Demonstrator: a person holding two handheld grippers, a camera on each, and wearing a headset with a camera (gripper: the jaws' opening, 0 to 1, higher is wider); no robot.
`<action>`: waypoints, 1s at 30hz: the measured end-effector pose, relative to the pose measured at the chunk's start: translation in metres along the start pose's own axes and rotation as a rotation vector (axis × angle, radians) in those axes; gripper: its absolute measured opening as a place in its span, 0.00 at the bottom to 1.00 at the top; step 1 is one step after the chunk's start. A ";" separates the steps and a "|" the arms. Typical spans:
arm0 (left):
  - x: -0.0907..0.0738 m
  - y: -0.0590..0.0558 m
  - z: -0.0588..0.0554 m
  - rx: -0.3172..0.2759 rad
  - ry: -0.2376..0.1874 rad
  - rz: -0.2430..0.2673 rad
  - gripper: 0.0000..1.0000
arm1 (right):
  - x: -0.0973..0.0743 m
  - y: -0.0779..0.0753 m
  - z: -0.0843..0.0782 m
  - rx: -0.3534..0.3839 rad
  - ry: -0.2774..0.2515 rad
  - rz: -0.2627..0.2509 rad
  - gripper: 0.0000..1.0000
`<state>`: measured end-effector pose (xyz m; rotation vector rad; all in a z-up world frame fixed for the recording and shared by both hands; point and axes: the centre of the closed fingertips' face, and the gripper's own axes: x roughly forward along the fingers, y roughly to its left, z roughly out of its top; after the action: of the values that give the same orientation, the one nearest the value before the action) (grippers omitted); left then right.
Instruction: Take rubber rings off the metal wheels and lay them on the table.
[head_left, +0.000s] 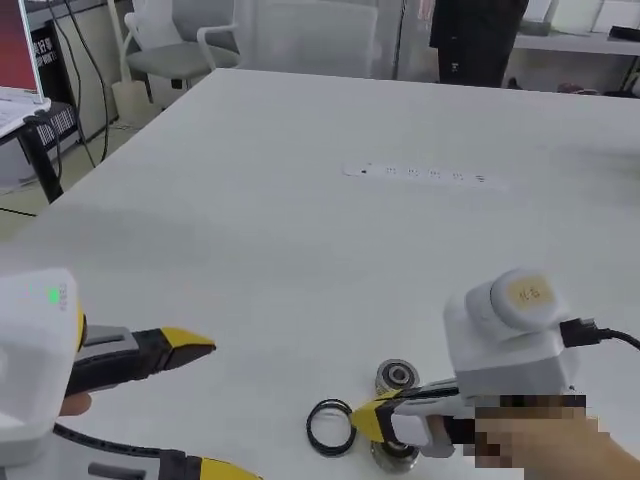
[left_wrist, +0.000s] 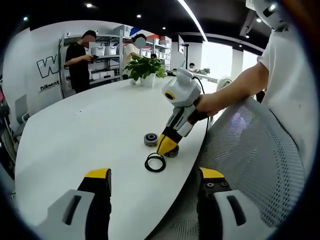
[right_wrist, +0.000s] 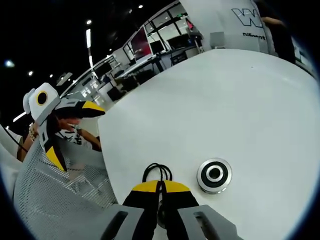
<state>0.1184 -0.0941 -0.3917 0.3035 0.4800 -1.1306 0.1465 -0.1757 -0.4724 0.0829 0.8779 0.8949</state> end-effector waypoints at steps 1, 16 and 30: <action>0.000 0.000 0.000 0.001 0.001 -0.001 0.67 | 0.000 0.000 0.000 -0.005 0.000 -0.003 0.00; -0.001 0.001 -0.001 0.001 -0.001 0.005 0.67 | 0.002 0.000 0.000 -0.050 0.003 -0.016 0.01; -0.001 0.001 -0.001 0.001 0.004 0.005 0.67 | 0.004 0.003 0.000 -0.144 0.027 -0.023 0.11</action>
<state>0.1188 -0.0925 -0.3922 0.3080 0.4815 -1.1261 0.1457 -0.1707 -0.4735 -0.0640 0.8350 0.9369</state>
